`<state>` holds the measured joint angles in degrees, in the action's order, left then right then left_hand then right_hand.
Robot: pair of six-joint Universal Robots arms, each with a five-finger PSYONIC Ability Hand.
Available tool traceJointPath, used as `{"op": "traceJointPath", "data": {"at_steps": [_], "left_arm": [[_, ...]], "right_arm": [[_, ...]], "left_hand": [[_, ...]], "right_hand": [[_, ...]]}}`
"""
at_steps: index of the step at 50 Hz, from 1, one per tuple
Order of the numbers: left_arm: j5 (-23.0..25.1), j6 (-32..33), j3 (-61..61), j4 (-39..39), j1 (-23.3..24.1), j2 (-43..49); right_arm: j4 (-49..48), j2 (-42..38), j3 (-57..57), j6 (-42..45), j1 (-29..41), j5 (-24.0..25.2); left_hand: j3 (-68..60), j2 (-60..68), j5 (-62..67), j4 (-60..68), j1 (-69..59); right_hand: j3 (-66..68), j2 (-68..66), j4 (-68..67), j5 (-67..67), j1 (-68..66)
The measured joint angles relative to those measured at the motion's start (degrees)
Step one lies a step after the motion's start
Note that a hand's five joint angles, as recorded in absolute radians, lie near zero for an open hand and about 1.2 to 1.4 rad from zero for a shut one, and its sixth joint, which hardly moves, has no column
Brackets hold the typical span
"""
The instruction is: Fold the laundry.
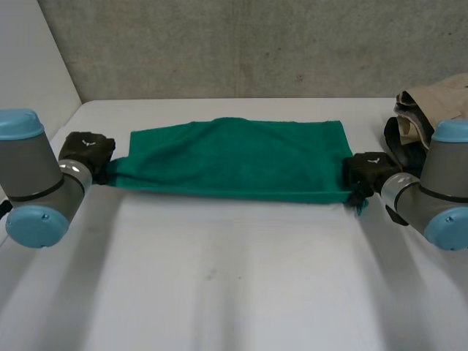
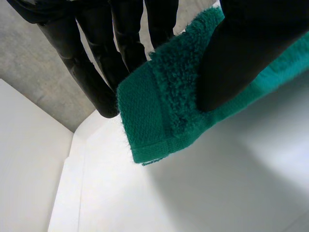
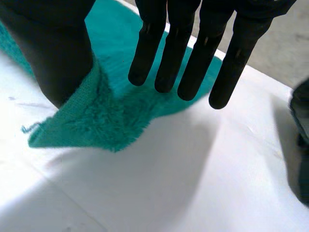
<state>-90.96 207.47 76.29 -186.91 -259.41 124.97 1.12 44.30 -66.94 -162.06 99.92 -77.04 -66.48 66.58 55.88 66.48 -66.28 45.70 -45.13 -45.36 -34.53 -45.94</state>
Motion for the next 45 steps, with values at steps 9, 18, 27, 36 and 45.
{"op": "traceJointPath", "data": {"at_steps": [9,18,27,36,45], "left_arm": [[0.41,-0.41,0.75,1.25,-0.06,-0.63],[0.23,0.37,3.27,7.25,-0.05,-3.0],[0.22,1.68,4.18,10.49,-1.76,-5.3],[8.31,6.59,13.24,10.31,-6.45,-12.8],[14.83,12.28,21.34,11.03,-9.49,-15.74]], "right_arm": [[3.75,-0.46,1.99,-4.62,-0.93,-3.15],[8.73,3.63,0.05,7.77,-1.2,-1.13],[12.23,5.77,-2.17,16.85,-0.91,1.75],[12.15,4.85,-1.58,14.59,-1.09,1.62],[12.09,4.66,-1.5,13.64,-1.04,1.64]], "left_hand": [[-1.4,1.64,0.0,1.81,0.0],[14.61,-16.01,-12.68,-14.73,15.18],[48.46,-48.46,-48.22,-48.65,48.95],[29.66,-29.75,-29.27,-29.65,28.36],[38.28,-38.52,-38.49,-38.95,38.64]], "right_hand": [[19.26,-20.39,-19.54,-19.76,-19.46],[22.36,-22.55,-23.1,-21.79,-19.7],[22.36,-22.55,-23.2,-22.13,-19.7],[22.36,-22.55,-23.2,-22.13,-19.7],[22.36,-22.55,-23.21,-22.13,-19.7]]}}
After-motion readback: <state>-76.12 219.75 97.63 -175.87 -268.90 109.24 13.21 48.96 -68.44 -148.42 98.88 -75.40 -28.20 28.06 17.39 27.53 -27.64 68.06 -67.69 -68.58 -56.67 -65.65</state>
